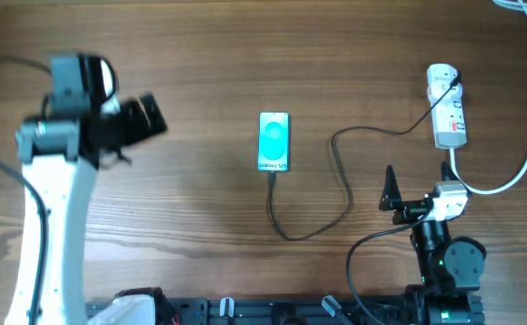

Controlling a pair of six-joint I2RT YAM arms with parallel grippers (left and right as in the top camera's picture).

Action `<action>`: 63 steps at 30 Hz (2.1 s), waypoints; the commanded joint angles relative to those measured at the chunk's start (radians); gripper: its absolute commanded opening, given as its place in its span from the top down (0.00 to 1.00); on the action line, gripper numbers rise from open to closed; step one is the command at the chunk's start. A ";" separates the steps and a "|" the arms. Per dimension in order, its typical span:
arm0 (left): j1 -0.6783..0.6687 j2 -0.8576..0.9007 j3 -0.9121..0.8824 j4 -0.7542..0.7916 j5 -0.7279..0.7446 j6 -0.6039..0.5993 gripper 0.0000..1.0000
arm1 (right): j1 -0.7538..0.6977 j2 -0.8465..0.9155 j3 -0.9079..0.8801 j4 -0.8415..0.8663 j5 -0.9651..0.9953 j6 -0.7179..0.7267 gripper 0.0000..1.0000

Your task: Plug charger to phone and switch on socket

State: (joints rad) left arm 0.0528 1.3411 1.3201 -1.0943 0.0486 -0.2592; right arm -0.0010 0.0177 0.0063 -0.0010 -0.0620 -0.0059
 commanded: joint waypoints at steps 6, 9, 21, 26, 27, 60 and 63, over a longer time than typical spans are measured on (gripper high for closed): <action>0.005 -0.563 -0.440 0.188 0.027 0.128 0.00 | -0.004 -0.004 -0.002 0.002 0.010 -0.017 0.00; 0.005 -0.725 -0.544 0.289 0.132 0.253 0.00 | -0.004 -0.004 -0.002 0.002 0.010 -0.018 0.00; 0.005 -1.091 -0.752 0.335 0.206 0.259 0.00 | -0.004 -0.004 -0.002 0.002 0.010 -0.018 0.00; 0.005 -1.207 -0.933 0.541 0.225 0.251 0.00 | -0.004 -0.004 -0.002 0.002 0.010 -0.018 0.00; 0.005 -1.225 -0.960 0.566 0.225 0.251 0.00 | -0.004 -0.004 -0.002 0.002 0.010 -0.018 0.00; 0.005 -1.338 -1.315 1.018 -0.014 0.282 0.00 | -0.004 -0.004 -0.002 0.002 0.010 -0.017 0.00; 0.005 -1.338 -1.315 1.017 -0.024 0.282 0.00 | -0.004 -0.004 -0.002 0.002 0.010 -0.018 0.00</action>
State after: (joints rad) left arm 0.0528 0.0135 0.0113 -0.0696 0.0593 -0.0185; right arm -0.0017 0.0193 0.0063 -0.0010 -0.0620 -0.0093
